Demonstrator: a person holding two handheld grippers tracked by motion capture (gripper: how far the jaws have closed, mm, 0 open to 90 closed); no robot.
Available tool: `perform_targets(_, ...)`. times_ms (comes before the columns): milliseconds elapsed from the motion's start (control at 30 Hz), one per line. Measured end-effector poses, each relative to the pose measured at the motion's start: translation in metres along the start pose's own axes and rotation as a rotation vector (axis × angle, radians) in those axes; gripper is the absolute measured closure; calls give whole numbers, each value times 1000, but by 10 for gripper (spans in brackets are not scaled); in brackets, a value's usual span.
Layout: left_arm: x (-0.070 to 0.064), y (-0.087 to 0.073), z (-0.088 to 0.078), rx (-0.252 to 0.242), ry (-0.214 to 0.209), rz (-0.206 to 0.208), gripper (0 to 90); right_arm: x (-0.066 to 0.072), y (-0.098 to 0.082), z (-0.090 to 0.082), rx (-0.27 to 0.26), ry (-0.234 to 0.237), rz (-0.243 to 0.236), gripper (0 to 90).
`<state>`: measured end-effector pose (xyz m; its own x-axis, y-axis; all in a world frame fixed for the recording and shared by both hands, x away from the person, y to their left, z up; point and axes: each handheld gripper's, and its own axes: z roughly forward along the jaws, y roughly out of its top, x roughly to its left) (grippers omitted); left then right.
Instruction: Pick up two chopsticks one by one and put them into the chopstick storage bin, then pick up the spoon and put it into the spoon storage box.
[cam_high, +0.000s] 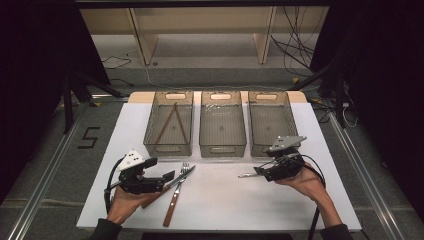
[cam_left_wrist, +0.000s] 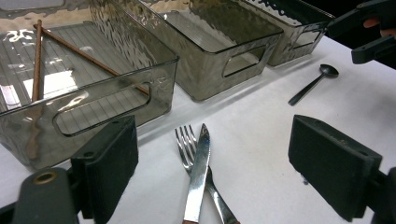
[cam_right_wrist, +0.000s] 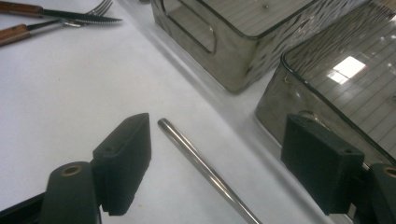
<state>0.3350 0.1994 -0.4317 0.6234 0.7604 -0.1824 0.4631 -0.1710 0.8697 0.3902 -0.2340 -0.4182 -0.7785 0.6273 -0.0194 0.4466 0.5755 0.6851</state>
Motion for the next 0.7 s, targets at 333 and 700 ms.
perform_targets(333, -1, -6, -5, -9, 8, 10, 157, -3, -2, 8, 101, -7, -35, 254)
perform_targets(700, -1, -9, -6, -13, 7, 9, 156, -8, -2, 14, 206, -13, -95, 278)
